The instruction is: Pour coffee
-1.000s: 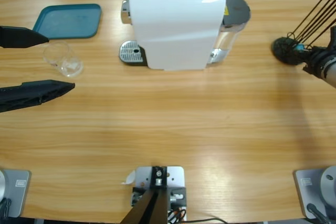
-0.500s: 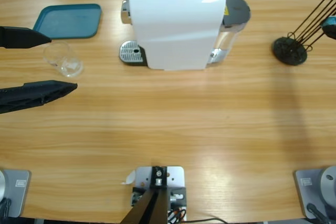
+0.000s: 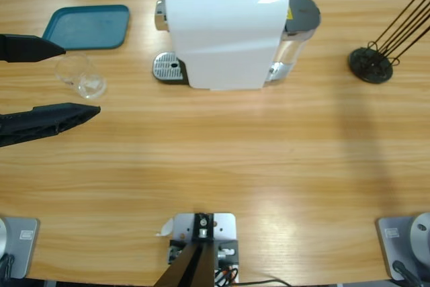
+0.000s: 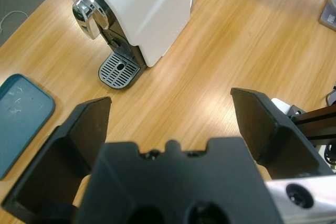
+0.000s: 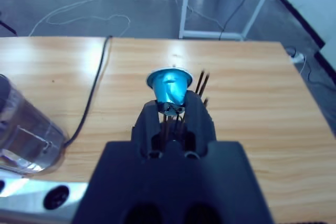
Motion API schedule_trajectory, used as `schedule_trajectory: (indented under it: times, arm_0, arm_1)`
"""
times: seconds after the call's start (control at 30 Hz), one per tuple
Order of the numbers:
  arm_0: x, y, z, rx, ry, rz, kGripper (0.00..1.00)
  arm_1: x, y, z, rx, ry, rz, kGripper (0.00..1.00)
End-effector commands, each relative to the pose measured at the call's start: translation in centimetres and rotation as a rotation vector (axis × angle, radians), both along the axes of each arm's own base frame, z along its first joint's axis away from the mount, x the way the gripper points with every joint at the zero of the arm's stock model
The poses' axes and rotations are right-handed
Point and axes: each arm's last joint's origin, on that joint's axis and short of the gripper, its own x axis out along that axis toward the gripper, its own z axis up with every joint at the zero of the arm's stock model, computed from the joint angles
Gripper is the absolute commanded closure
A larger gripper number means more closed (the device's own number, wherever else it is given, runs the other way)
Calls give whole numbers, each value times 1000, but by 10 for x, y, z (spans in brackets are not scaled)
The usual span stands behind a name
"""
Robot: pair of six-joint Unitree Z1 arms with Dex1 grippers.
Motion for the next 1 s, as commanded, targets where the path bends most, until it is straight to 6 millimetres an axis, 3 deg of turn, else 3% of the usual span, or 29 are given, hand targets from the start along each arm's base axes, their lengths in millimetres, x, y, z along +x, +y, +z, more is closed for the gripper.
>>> schedule_trajectory:
  times: [0.03, 0.1, 0.2, 0.37, 0.6, 0.87, 1.0]
  arm_0:
    - [-2, 4, -7, 5, 3, 18, 9]
    - [-2, 5, -7, 4, -3, 23, 9]
    - [-4, 13, -6, 12, -21, 24, 9]
    - [-10, 54, 5, 112, -36, 33, 0]
    - [-21, 85, 8, 102, -19, 2, 0]
    - [-29, 100, 14, 57, -67, 34, 0]
    - [-31, 105, 14, 48, -85, 57, 0]
  arm_1:
    - [-23, 1, 42, -44, -75, 32, 1000]
    - [-26, 15, 46, -66, -65, 179, 1000]
    - [-30, 54, 44, -190, 8, 530, 1000]
    - [-33, 106, 62, -359, 66, 914, 1000]
    - [5, 177, 104, -297, 183, 1314, 1000]
    - [57, 249, 100, -369, 178, 1455, 1000]
    - [76, 266, 97, -467, 139, 1423, 1000]
